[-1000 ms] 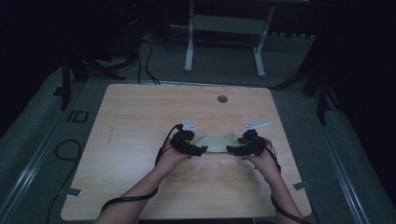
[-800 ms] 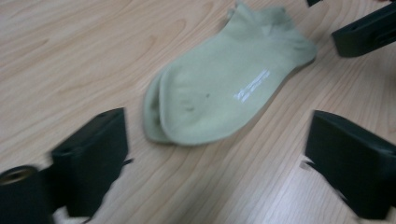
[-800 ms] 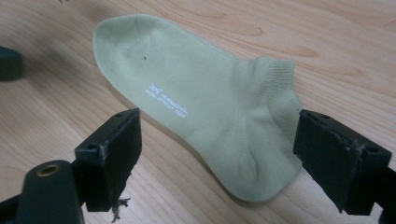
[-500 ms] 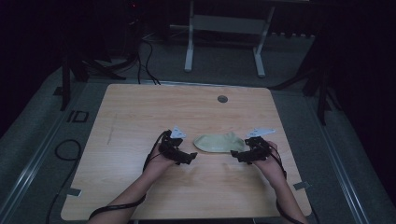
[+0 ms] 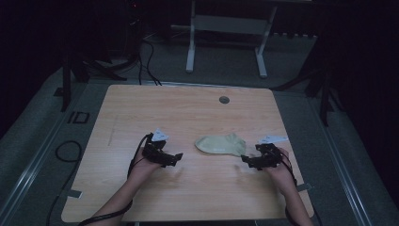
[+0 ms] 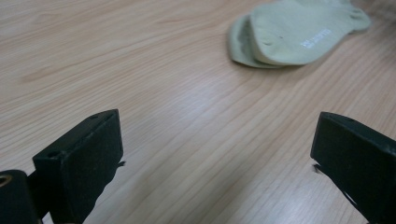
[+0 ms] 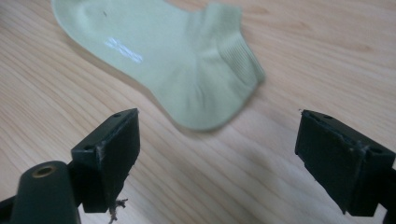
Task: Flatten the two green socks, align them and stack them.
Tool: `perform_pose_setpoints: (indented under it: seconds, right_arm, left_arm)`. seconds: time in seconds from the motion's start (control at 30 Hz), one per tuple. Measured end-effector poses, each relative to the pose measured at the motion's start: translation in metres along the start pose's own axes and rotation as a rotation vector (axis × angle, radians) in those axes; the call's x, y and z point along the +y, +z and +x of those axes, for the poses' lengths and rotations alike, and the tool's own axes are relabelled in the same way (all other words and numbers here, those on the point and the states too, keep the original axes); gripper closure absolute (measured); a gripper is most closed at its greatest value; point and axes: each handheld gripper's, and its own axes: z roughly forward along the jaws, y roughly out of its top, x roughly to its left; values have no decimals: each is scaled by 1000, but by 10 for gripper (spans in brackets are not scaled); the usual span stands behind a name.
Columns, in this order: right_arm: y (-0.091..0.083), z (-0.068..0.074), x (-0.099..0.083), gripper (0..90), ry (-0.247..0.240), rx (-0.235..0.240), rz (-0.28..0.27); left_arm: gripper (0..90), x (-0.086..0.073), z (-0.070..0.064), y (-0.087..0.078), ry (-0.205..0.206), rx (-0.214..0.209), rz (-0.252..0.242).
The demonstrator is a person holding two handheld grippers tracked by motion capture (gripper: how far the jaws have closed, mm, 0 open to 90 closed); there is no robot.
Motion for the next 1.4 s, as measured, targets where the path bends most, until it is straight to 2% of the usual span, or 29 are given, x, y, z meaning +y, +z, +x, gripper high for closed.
perform_pose_setpoints:
  seconds: [0.07, 0.17, 0.33, 0.57, 0.77, 1.03, 1.4]
  right_arm:
    - [-2, -2, -4, 139, 1, -9, 5]
    - [-6, -6, -9, 140, 21, -19, 1]
    - [-14, -12, -17, 142, 58, -36, -13]
    - [-24, -16, -29, 142, 76, -66, -8]
    - [-33, -19, -38, 142, 99, -79, -12]
    - [-47, -22, -50, 143, 136, -90, -28]
    - [-57, -25, -65, 144, 191, -102, -55]
  left_arm:
    - [22, -2, 5, -4, -10, 12, -3]
    - [22, -5, 12, -11, -10, 31, -4]
    - [22, -13, 26, -23, -34, 55, -12]
    - [22, -28, 43, -38, -77, 77, -16]
    - [22, -42, 60, -57, -119, 120, -45]
    - [22, -60, 71, -73, -135, 175, -49]
    - [22, -74, 77, -83, -170, 195, -62]
